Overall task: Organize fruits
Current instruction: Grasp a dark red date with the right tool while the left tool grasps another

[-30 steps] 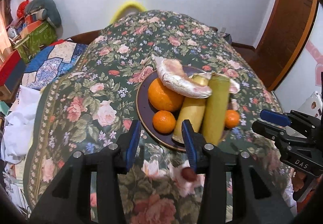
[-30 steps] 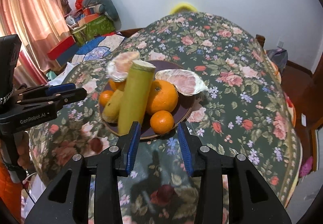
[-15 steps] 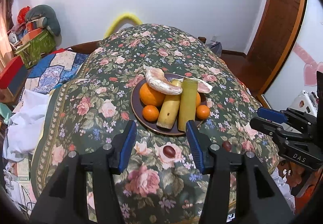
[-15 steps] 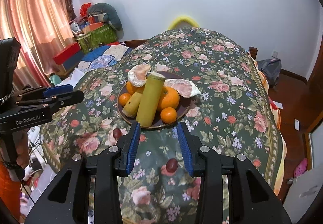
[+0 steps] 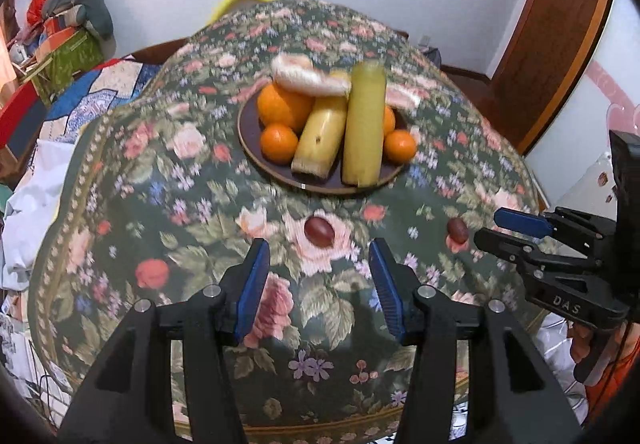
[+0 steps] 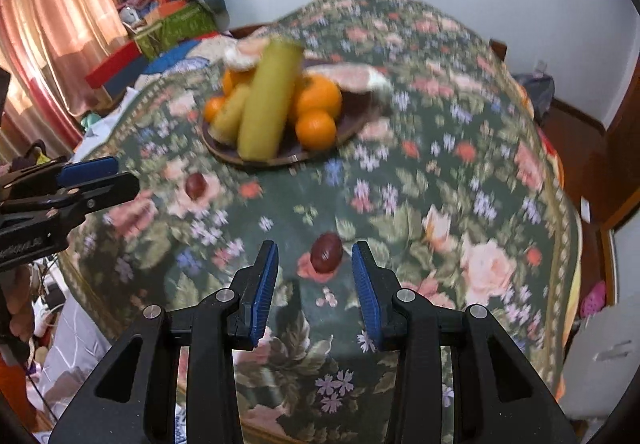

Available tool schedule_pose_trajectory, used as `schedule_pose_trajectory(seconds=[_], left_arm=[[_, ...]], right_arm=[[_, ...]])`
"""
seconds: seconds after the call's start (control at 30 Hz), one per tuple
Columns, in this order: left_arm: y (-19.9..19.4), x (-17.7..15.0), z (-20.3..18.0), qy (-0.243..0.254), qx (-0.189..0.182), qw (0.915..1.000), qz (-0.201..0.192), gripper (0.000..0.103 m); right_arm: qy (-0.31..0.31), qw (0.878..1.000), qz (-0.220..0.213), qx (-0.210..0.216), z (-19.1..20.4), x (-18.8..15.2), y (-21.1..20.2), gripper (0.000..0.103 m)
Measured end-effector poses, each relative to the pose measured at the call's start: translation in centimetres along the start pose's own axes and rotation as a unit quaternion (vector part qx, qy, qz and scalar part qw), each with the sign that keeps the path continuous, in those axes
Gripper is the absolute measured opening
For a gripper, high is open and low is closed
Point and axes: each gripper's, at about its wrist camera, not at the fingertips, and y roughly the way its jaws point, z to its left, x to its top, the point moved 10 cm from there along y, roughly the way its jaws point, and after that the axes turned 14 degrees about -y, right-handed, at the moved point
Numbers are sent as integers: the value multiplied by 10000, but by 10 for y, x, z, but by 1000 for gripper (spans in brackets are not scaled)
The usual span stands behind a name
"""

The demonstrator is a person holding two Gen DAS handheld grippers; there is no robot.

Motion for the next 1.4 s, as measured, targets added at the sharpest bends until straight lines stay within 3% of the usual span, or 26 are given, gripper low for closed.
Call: schedule_pose_trajectory(seconds=[0.33,0.47,0.9,1.03,1.2,1.4], left_arm=[[35,-17,7,-93,40,9994,324,51],[46,-14,8,-119,54,9992,384,51],[68,3,7,-142,230,9994,210,51],[73,6,6,-119,330,9993,109,44],[72,5,2,-79,177,9997,135,24],[65,2,4,-89,131,9998,98,22]], right_arm=[[74,9999,116,37,1,-10,26,34],[-32,9999,75,-126,0,-10,27,20],[169,9998,-96,26,-6,-9,19,16],[223,9996,-185,51,-8,-6,14,16],[285,9993,-233,84,-12,-6,10,16],[329,9989,-307,91,-14,-2,5,16]])
